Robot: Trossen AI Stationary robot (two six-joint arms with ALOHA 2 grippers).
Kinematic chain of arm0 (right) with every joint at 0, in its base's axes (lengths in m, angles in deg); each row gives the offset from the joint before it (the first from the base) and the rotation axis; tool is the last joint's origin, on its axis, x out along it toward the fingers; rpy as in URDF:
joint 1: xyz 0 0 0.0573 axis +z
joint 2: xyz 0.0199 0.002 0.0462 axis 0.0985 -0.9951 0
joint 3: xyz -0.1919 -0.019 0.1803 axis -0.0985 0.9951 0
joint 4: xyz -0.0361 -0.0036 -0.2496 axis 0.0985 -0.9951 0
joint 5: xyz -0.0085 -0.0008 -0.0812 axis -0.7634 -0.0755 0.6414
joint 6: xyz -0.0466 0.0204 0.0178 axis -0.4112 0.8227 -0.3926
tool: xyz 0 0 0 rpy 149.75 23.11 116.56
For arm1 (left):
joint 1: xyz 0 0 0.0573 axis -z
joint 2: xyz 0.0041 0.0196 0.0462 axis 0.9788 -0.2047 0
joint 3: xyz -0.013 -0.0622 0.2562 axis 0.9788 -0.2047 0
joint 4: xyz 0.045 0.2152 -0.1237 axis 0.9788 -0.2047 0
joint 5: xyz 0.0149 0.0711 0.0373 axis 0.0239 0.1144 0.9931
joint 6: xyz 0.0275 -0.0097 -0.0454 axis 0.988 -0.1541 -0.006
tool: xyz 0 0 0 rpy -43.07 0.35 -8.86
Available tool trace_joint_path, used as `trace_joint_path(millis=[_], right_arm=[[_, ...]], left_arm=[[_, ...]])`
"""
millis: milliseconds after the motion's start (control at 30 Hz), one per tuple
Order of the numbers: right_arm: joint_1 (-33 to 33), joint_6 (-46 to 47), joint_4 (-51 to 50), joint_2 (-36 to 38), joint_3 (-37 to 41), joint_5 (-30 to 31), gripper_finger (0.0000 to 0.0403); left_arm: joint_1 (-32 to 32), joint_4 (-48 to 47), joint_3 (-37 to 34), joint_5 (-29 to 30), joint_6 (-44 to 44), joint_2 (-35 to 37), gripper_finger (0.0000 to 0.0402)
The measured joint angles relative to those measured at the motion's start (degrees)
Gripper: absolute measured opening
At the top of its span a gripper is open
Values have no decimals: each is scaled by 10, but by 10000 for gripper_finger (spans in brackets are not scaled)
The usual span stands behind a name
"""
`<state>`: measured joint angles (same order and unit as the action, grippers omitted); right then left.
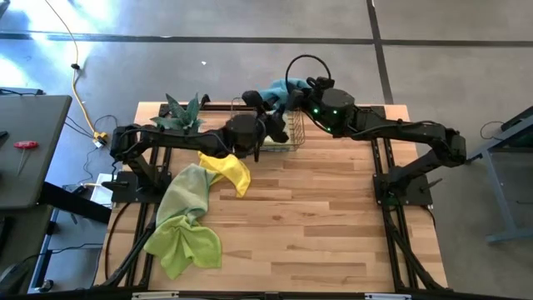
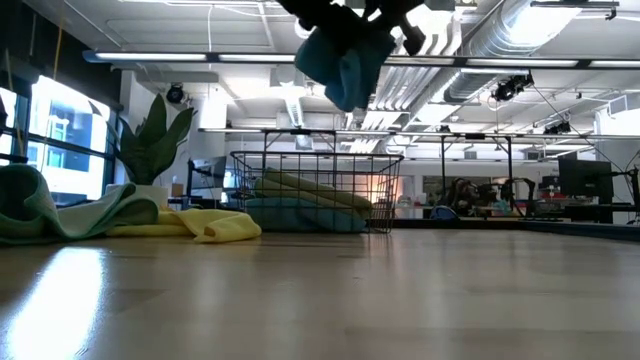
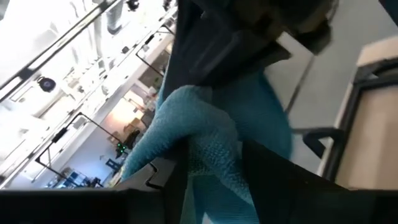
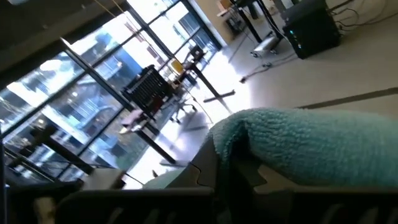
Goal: Fold microfiber towels
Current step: Put the blue microfiber cloth in the basket
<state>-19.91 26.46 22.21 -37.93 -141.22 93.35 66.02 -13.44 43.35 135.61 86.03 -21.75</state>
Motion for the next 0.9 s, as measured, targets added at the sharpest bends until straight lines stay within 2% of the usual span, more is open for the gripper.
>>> trace_joint_path(millis=[167,367,500,633,900], right_arm=[[0,6,-20,0,0,4,0],[0,6,-23,0,0,-1,0],[-5,10,-52,0,0,-1,0],[-11,56,-74,0,0,-18,0],[-11,70,-81,0,0,-42,0]], left_arm=[[11,-23,0,47,0,0,162],[2,-5,0,52,1,0,188],[11,-5,0,77,44,0,196],[15,-6,0,43,65,0,197],[-7,-27,0,3,53,0,197]])
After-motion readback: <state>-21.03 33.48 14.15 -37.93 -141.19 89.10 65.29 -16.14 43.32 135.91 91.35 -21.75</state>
